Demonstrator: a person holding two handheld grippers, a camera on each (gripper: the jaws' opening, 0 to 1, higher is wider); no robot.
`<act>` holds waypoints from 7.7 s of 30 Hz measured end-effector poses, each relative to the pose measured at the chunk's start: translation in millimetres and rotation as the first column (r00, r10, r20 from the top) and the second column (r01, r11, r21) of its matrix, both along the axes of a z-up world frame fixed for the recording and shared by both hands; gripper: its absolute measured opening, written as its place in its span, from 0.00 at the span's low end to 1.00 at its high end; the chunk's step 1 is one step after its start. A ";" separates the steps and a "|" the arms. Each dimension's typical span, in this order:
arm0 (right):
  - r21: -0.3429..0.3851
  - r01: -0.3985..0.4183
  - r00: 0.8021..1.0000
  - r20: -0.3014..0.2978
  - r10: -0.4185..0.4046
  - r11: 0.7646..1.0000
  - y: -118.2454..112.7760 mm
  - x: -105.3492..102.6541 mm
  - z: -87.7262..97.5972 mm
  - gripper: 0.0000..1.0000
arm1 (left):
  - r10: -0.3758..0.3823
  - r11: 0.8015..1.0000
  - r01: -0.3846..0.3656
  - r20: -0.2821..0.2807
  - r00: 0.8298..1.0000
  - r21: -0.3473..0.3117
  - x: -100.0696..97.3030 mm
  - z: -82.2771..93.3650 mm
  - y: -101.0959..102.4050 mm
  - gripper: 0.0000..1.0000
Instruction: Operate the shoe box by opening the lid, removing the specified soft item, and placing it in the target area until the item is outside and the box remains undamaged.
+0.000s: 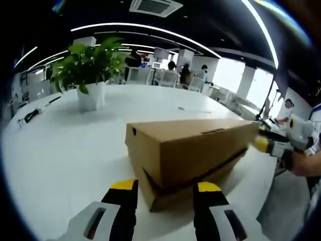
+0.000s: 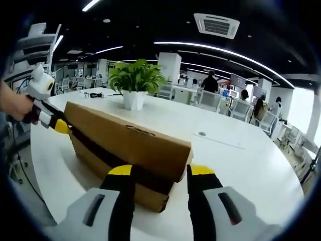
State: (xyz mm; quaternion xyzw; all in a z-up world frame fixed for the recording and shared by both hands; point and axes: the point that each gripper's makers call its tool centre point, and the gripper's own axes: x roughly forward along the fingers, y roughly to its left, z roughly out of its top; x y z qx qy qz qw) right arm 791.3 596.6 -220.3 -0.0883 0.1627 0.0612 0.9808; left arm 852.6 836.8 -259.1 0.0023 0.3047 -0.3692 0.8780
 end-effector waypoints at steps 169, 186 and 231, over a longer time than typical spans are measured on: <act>-0.091 0.045 0.981 -0.183 -0.061 0.995 -87.3 247.3 -12.3 0.01 | 0.153 0.987 -0.146 -0.103 0.983 0.073 36.4 -31.8 -1.9 0.31; 0.003 0.022 0.913 -0.407 -0.019 1.000 -88.5 252.6 -67.6 0.01 | 0.151 0.987 -0.144 -0.118 0.981 0.067 40.7 -35.6 -4.1 0.30; -0.100 -0.021 0.938 -0.346 -0.015 0.995 -89.5 225.0 -40.4 0.14 | 0.151 0.985 -0.143 -0.077 0.986 0.099 38.1 -18.5 2.7 0.37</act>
